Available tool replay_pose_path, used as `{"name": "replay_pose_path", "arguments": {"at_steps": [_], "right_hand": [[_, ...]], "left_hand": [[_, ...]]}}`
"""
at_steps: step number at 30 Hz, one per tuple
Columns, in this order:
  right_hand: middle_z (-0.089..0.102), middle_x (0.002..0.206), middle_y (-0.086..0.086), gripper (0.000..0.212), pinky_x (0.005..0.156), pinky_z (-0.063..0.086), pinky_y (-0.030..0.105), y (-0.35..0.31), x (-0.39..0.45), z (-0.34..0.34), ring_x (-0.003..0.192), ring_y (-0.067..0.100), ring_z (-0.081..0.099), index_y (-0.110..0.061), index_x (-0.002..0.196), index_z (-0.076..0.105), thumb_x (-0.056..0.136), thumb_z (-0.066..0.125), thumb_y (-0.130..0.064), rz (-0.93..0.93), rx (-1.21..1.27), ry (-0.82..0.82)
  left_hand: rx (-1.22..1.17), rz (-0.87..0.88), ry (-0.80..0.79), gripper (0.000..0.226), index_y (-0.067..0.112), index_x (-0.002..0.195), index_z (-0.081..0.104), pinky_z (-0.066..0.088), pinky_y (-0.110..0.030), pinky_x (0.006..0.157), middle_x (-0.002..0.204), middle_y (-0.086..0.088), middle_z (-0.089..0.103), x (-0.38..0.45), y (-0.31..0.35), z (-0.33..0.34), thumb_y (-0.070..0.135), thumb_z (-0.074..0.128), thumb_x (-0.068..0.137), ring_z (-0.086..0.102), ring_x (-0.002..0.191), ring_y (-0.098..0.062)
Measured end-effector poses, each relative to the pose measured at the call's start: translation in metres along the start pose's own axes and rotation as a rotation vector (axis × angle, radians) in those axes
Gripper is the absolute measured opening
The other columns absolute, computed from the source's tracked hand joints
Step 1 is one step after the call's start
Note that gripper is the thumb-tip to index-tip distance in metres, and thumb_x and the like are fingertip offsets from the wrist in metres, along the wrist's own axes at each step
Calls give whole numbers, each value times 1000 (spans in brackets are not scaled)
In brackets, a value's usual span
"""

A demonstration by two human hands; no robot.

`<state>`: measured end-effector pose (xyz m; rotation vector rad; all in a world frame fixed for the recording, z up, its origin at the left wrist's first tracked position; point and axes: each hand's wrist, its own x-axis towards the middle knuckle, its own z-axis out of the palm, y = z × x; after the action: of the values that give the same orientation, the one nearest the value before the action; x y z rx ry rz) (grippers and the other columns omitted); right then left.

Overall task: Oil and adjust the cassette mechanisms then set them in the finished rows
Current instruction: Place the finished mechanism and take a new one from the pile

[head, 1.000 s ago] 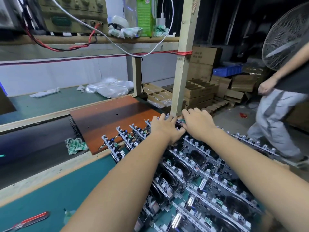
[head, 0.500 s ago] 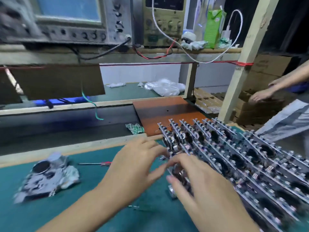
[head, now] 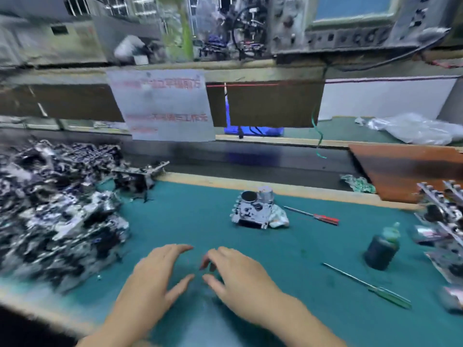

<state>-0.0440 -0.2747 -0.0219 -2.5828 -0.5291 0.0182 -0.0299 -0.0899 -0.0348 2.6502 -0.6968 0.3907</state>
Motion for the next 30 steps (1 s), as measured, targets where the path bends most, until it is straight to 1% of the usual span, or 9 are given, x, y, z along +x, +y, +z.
{"name": "replay_pose_path", "arguments": {"at_steps": [3,5,9,12,18,21,24,27,30], "right_hand": [[54,122,6,28,95,39,36,-25,45,27,116,24,47,-17,124,51,97,46,-23,-59,130,-4],[53,126,8,35,96,39,36,-45,77,43,116,26,48,-16,130,48,96,45,-15,-72,233,30],[37,143,10,60,101,35,39,-81,127,61,124,31,39,-21,147,26,93,43,-3,-129,303,56],[33,147,12,60,102,35,41,-92,147,66,128,34,37,-19,147,28,92,45,0,-184,264,-26],[59,121,13,42,92,38,35,-61,123,36,110,29,53,-11,126,55,85,65,-8,-243,210,48],[63,112,7,37,90,41,29,-24,77,5,100,19,56,-14,118,60,83,70,-14,-226,209,109],[60,103,-8,35,86,40,19,16,23,-27,89,4,51,-19,115,63,81,73,-18,-143,166,220],[47,99,-20,33,82,41,17,51,-32,-52,86,-1,50,-24,110,62,79,74,-17,-26,64,366],[51,98,-11,34,73,44,23,77,-81,-64,83,10,56,-20,98,58,72,79,-12,51,-107,497]], "left_hand": [[259,-70,31,60,7,108,68,54,-45,78,107,-12,66,-7,-43,-35,49,43,74,65,97,-31],[427,-172,76,63,2,110,67,52,-50,74,110,-18,64,-11,-70,-57,49,45,73,64,97,-37],[599,-394,-76,61,-9,103,64,54,-50,56,98,-24,62,-20,-114,-79,29,88,62,65,72,-41],[570,-441,-137,47,-4,105,65,53,-50,53,106,-15,57,-23,-127,-84,26,81,72,64,62,-36],[528,-122,20,40,16,81,74,34,-17,34,79,6,66,-15,-94,-94,32,93,49,58,38,-16],[445,87,56,41,22,75,73,31,-17,31,74,13,66,4,-53,-84,38,93,43,56,36,-9],[357,273,96,39,23,76,71,18,-13,36,76,14,65,29,-10,-57,40,91,48,55,39,-8],[232,439,175,33,20,80,71,31,-20,31,81,11,66,54,37,-23,35,90,58,63,53,-8],[171,639,299,15,16,85,71,40,-20,35,83,6,69,73,79,17,27,73,75,65,61,-13]]}}
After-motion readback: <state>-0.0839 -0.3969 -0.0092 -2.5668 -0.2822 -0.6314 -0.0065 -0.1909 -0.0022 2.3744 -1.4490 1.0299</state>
